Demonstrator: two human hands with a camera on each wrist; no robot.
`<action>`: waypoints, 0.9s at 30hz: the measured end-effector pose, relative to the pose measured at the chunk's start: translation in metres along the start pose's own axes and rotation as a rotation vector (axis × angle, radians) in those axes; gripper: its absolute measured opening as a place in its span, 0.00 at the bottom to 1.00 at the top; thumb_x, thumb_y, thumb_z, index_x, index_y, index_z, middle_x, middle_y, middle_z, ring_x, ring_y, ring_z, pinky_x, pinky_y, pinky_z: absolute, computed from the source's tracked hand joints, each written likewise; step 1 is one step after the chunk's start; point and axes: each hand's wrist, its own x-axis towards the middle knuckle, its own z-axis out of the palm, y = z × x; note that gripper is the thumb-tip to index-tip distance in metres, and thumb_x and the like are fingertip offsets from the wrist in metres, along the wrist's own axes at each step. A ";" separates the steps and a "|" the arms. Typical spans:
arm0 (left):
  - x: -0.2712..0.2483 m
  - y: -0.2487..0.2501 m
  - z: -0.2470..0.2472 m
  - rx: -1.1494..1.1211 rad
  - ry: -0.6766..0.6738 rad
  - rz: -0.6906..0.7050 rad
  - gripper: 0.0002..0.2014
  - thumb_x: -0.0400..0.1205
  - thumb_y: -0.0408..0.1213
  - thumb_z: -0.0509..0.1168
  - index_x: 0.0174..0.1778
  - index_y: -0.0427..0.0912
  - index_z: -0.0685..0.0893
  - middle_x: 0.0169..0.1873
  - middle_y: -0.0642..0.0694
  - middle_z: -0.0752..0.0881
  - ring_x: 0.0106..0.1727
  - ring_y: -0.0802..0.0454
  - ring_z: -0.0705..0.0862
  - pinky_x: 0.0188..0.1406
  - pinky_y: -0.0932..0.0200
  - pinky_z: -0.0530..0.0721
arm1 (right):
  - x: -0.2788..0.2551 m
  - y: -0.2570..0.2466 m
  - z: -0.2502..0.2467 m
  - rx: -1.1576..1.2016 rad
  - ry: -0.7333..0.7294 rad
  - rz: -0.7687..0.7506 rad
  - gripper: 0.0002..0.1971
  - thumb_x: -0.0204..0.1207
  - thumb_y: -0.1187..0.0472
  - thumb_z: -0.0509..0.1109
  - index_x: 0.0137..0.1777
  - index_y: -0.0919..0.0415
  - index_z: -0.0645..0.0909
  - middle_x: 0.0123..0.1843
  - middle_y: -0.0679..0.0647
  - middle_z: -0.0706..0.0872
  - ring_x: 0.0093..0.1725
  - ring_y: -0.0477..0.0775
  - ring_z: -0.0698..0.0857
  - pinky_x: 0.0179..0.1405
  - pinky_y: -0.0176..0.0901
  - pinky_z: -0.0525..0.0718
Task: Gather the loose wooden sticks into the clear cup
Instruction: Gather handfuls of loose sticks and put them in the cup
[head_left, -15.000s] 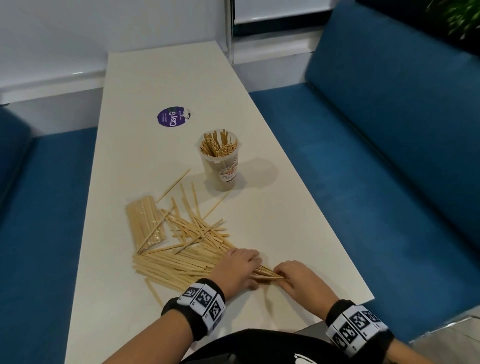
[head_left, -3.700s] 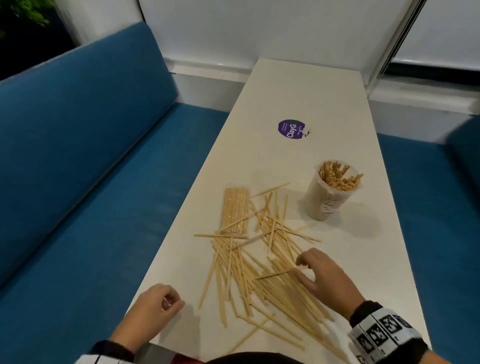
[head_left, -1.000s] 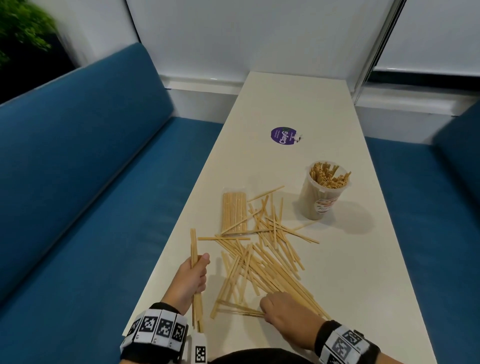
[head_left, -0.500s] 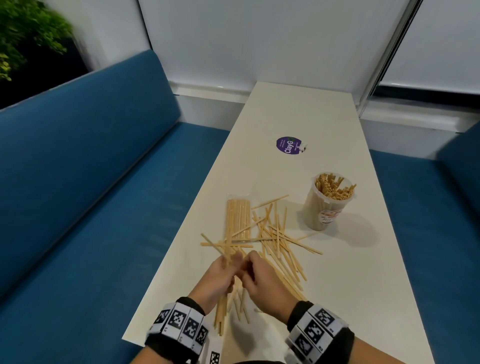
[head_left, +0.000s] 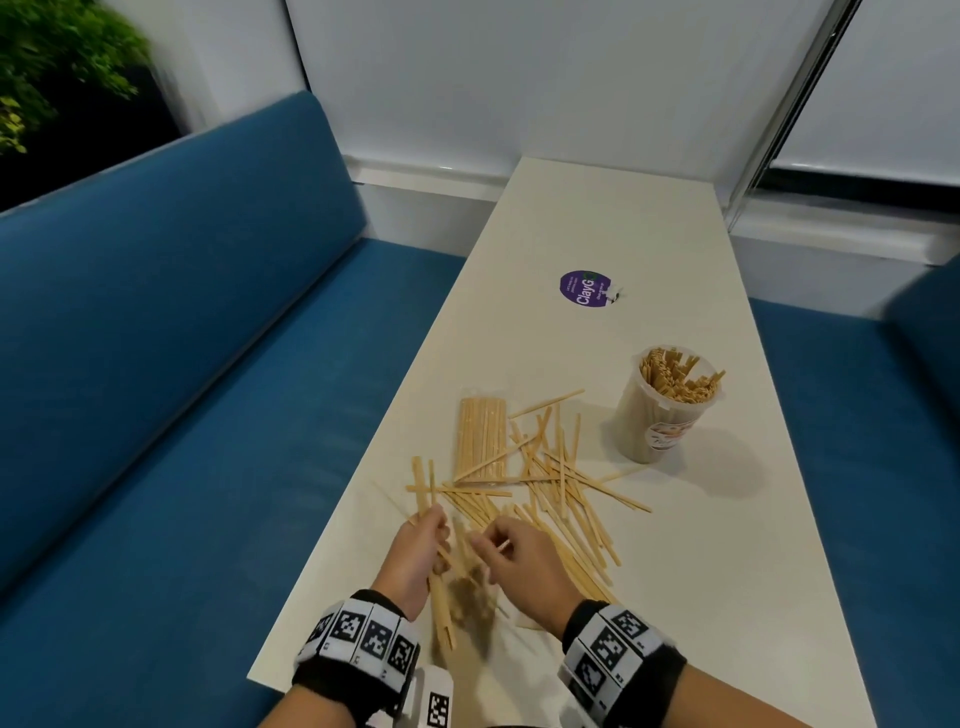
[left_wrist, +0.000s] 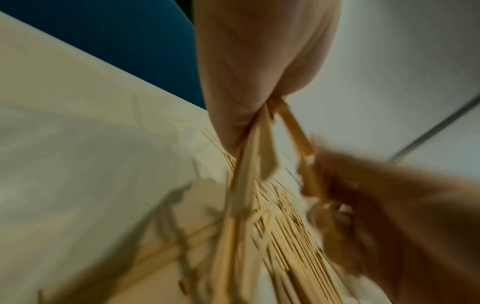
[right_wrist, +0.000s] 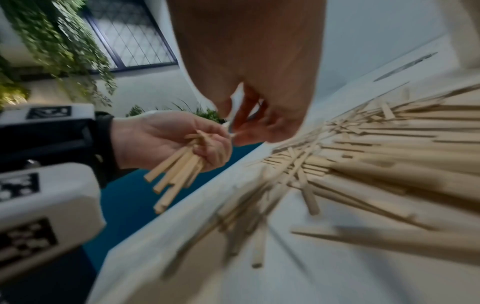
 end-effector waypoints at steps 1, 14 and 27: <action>0.001 0.001 -0.004 -0.022 0.038 -0.003 0.14 0.87 0.38 0.53 0.35 0.41 0.72 0.28 0.47 0.69 0.27 0.53 0.67 0.27 0.61 0.65 | 0.004 0.004 0.000 -0.093 0.051 0.039 0.14 0.81 0.48 0.62 0.36 0.52 0.72 0.36 0.48 0.78 0.33 0.45 0.75 0.38 0.41 0.76; 0.005 -0.007 -0.014 -0.081 0.083 -0.087 0.19 0.86 0.47 0.55 0.33 0.39 0.71 0.27 0.45 0.73 0.31 0.50 0.78 0.37 0.56 0.79 | 0.021 0.024 0.020 -0.695 0.043 0.149 0.18 0.81 0.51 0.57 0.64 0.63 0.69 0.62 0.58 0.76 0.61 0.57 0.76 0.57 0.44 0.76; 0.003 -0.010 0.003 0.130 -0.072 -0.074 0.15 0.81 0.52 0.62 0.50 0.42 0.76 0.24 0.50 0.63 0.23 0.56 0.60 0.21 0.64 0.64 | 0.010 0.015 -0.019 -0.281 0.093 0.160 0.03 0.76 0.60 0.68 0.41 0.56 0.79 0.38 0.49 0.82 0.37 0.47 0.79 0.38 0.34 0.77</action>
